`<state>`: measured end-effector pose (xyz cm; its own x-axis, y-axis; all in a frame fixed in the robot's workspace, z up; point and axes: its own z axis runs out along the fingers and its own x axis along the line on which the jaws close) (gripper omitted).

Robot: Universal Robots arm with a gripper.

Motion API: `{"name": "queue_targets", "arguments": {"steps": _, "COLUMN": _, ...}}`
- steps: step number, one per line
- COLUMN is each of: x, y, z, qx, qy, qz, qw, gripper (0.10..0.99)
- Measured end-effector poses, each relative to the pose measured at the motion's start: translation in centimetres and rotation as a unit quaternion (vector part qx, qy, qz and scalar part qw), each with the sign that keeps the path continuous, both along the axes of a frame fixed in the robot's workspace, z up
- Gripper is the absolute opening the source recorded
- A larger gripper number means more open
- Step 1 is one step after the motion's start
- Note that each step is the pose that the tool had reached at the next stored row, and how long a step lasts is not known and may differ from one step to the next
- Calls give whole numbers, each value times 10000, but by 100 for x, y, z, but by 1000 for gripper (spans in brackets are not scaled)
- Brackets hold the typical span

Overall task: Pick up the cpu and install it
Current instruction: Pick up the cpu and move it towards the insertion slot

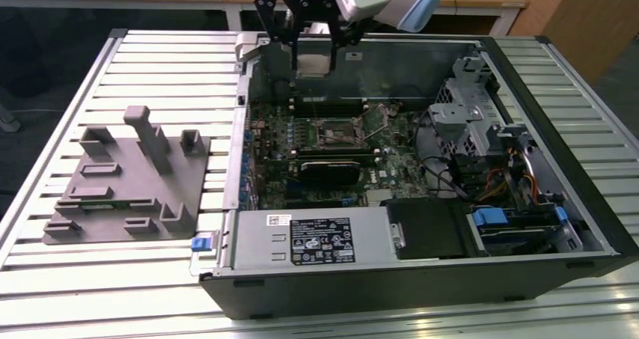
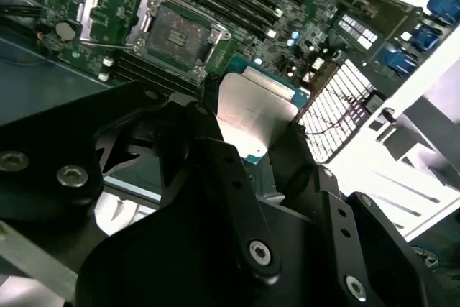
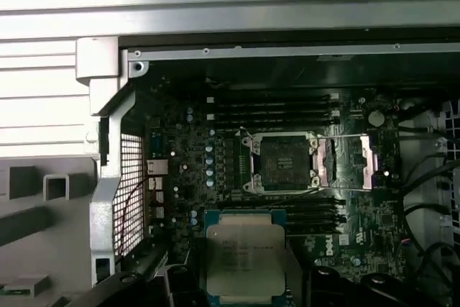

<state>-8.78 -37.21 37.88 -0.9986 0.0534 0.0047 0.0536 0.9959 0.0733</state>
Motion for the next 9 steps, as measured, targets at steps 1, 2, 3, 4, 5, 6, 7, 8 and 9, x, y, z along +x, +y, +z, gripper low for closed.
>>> {"name": "queue_targets", "arguments": {"steps": 1, "x": 23, "y": 5, "z": -2, "qx": 0, "qy": -2, "qz": -4, "qw": 10000, "gripper": 533}}
{"name": "queue_targets", "arguments": {"steps": 2, "x": 47, "y": 10, "z": -3, "qx": 0, "qy": -3, "qz": -6, "qw": 10000, "gripper": 533}}
{"name": "queue_targets", "arguments": {"steps": 3, "x": 69, "y": 14, "z": -4, "qx": 0, "qy": -5, "qz": -8, "qw": 10000, "gripper": 533}}
{"name": "queue_targets", "arguments": {"steps": 4, "x": 88, "y": 18, "z": -5, "qx": 0, "qy": -6, "qz": -11, "qw": 10000, "gripper": 533}}
{"name": "queue_targets", "arguments": {"steps": 5, "x": 105, "y": 21, "z": -5, "qx": 0, "qy": -6, "qz": -12, "qw": 10000, "gripper": 533}}
{"name": "queue_targets", "arguments": {"steps": 6, "x": 119, "y": 23, "z": -4, "qx": -1, "qy": -6, "qz": -12, "qw": 10000, "gripper": 533}}
{"name": "queue_targets", "arguments": {"steps": 7, "x": 128, "y": 23, "z": -5, "qx": 0, "qy": -6, "qz": -14, "qw": 10000, "gripper": 533}}
{"name": "queue_targets", "arguments": {"steps": 8, "x": 137, "y": 23, "z": -5, "qx": 0, "qy": -6, "qz": -14, "qw": 10000, "gripper": 533}}
{"name": "queue_targets", "arguments": {"steps": 9, "x": 143, "y": 23, "z": -6, "qx": 0, "qy": -6, "qz": -16, "qw": 10000, "gripper": 533}}
